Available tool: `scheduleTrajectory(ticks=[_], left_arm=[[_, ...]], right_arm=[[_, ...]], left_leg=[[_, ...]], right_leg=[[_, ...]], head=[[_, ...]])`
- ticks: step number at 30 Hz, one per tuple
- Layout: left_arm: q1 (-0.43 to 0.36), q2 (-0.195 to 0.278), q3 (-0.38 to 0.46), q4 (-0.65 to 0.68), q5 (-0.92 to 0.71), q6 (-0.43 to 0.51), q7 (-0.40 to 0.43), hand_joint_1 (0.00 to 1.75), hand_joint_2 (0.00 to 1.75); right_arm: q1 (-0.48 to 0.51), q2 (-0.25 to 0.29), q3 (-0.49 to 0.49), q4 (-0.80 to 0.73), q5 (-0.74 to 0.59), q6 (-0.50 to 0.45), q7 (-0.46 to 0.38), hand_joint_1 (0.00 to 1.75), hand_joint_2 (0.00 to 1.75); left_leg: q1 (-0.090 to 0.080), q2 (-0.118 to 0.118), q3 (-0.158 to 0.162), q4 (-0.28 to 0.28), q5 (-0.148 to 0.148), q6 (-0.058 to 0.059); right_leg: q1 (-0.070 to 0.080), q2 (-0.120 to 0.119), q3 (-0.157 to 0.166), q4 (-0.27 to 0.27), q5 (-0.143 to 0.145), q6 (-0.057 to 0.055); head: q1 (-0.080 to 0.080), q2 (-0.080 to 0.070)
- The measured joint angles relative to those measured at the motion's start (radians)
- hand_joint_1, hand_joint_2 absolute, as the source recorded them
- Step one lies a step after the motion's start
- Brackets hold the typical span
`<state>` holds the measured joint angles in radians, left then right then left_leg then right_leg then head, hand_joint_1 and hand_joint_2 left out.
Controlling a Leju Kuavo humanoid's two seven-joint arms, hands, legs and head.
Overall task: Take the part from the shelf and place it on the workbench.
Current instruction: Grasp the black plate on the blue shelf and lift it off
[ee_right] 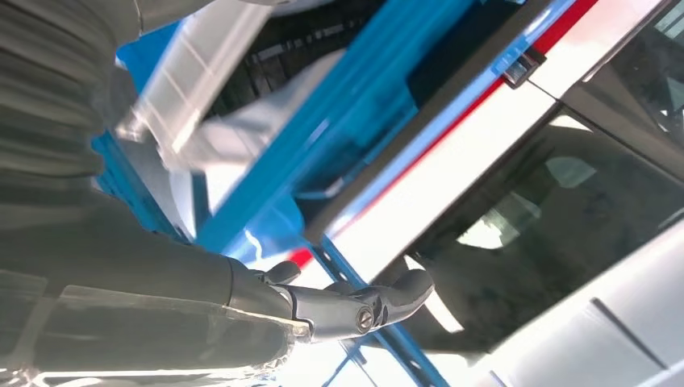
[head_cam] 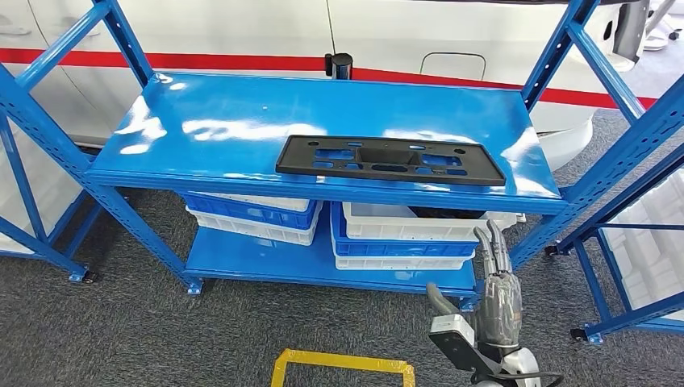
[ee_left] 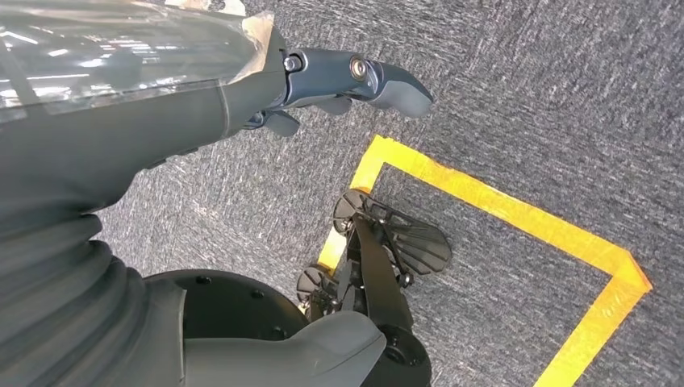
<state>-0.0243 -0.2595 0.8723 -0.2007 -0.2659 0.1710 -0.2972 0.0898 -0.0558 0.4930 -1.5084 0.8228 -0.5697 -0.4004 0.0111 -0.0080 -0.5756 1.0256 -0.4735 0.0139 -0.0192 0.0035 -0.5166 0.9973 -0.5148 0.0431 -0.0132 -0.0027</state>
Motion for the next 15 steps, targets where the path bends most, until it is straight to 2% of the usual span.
scheduleTrajectory(ticks=[8, 15], left_arm=[[-0.008, -0.003, -0.01, 0.001, -0.033, -0.019, -0.002, 0.0, 1.75], [-0.013, -0.002, -0.038, 0.004, -0.068, -0.048, -0.002, 0.0, 1.75]], right_arm=[[-0.125, 0.017, 0.02, 0.031, 0.261, -0.027, 0.109, 0.0, 1.75], [-0.252, 0.034, 0.024, 0.125, 0.454, -0.04, 0.216, 0.0, 1.75]], left_leg=[[0.0, 0.0, 0.0, 0.0, 0.001, 0.0], [0.0, 0.0, 0.001, 0.0, 0.001, 0.001]], right_leg=[[0.0, 0.0, 0.007, 0.0, 0.0, 0.0], [0.0, 0.0, 0.008, 0.0, 0.001, 0.0]], head=[[0.0, 0.0], [0.0, 0.0]])
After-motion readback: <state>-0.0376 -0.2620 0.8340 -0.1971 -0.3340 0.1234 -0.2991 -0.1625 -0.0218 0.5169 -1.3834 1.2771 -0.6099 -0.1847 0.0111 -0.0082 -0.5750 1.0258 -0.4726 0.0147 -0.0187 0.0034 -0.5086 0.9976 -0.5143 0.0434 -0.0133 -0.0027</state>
